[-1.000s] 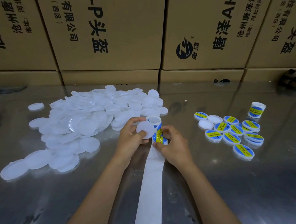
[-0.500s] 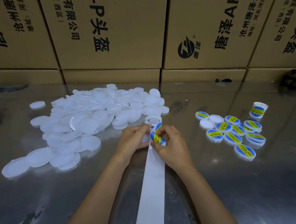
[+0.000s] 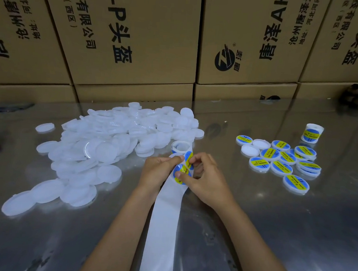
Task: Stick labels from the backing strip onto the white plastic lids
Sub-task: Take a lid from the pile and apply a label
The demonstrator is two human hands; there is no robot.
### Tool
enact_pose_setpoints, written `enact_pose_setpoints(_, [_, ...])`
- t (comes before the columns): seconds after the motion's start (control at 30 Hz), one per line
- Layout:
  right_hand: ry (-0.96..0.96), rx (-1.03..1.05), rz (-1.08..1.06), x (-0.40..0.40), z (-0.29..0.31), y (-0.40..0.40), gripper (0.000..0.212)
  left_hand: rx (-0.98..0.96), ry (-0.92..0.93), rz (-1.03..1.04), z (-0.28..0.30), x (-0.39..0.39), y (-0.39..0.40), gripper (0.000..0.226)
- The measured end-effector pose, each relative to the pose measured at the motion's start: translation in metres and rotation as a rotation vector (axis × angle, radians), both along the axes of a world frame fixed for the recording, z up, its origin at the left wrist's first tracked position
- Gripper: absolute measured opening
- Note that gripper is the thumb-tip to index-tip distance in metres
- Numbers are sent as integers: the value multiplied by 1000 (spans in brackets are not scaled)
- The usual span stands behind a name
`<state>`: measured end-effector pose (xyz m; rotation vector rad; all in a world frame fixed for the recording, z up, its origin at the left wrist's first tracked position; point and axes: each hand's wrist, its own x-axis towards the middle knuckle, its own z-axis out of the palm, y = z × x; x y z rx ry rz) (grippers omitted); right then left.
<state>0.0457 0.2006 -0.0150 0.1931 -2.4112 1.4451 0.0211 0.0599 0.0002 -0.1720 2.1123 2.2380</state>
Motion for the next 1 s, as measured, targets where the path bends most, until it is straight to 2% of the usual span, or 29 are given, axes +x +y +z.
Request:
enact_pose_setpoints(0.17, [25,46,-49,-4,-2,2,35,-17,-25,-21,0,0,2,34])
enact_pose_setpoints(0.27, [49,66,-45,-5,-5,1,34,-91,-26,-32,-3,-1,1,54])
enact_pose_setpoints(0.33, [42,55,-46,-5,-7,1,34,-107,-20,-42,-4,-1,1,54])
enact_pose_setpoints(0.43, [11,54,-57,-7,-8,3,36,-116,-6,-45,-3,-2,1,50])
enact_pose_setpoints(0.57, [-28,62,-35,-5,-5,2,39,-161,36,-50,0,1,-1,19])
enact_pose_setpoints(0.7, [-51,-35,4,-4,-3,3,33,-217,49,-12,1,0,-3,29])
enact_pose_setpoints(0.83, [-80,-38,38,-5,-3,5,19,-276,76,10,3,0,-3,25])
enact_pose_setpoints(1.0, [-39,35,29,-5,-4,5,25,-242,28,-43,2,1,-4,26])
